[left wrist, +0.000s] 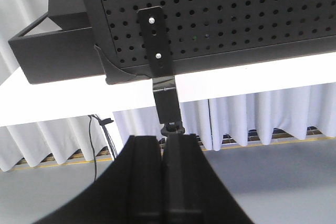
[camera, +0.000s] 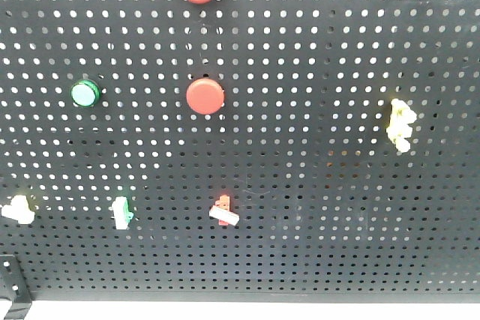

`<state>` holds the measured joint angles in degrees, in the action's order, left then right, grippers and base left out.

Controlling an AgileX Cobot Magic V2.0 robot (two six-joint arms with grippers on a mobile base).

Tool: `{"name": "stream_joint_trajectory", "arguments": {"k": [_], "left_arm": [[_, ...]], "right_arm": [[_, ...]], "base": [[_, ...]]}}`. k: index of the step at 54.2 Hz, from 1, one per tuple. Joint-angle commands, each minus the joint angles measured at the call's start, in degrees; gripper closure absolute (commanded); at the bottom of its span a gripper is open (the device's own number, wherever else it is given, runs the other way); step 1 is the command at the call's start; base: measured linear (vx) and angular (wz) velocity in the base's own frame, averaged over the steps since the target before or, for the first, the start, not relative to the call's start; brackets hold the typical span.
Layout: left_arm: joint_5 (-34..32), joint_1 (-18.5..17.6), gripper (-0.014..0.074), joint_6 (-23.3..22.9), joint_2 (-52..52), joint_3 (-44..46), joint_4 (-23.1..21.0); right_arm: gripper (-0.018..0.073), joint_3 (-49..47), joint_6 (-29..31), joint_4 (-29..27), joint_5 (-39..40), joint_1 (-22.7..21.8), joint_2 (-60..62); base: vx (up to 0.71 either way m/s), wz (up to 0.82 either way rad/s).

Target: Rotate knob clockwise with right arm

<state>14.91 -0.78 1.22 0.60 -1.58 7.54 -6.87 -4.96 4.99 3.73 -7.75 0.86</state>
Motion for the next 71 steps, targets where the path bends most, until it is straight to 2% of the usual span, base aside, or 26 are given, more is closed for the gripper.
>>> {"name": "stream_joint_trajectory", "arguments": {"k": [1, 10, 17, 25, 37, 71], "left_arm": [[-4.5, -0.2, 0.0603, -0.1, 0.9, -1.5, -0.4], [-4.5, -0.2, 0.0603, -0.1, 0.9, -1.5, -0.4], [-4.5, -0.2, 0.0603, -0.1, 0.9, -1.5, -0.4], [-4.5, -0.2, 0.0603, -0.1, 0.9, -1.5, -0.4], [-4.5, -0.2, 0.0603, -0.1, 0.9, -1.5, -0.4], [-4.5, -0.2, 0.0603, -0.1, 0.9, -1.5, -0.4]], "right_arm": [[0.0571, 2.6, -1.5, 0.7, 4.6, -0.2, 0.5], [0.0568, 9.7, -1.4, -0.1, 7.3, -0.2, 0.5], [0.0567, 9.4, 0.4, -0.7, 0.8, -0.2, 0.4], [0.0566, 9.4, 1.3, -1.1, -0.9, -0.2, 0.4], [0.0566, 9.4, 1.3, -7.0, -3.4, -0.3, 0.4], [0.0565, 9.4, 1.3, -7.1, -3.3, -0.3, 0.4]], "base": [[0.00, 0.00], [0.00, 0.00], [0.00, 0.00], [0.00, 0.00], [0.00, 0.00], [0.00, 0.00]]}}
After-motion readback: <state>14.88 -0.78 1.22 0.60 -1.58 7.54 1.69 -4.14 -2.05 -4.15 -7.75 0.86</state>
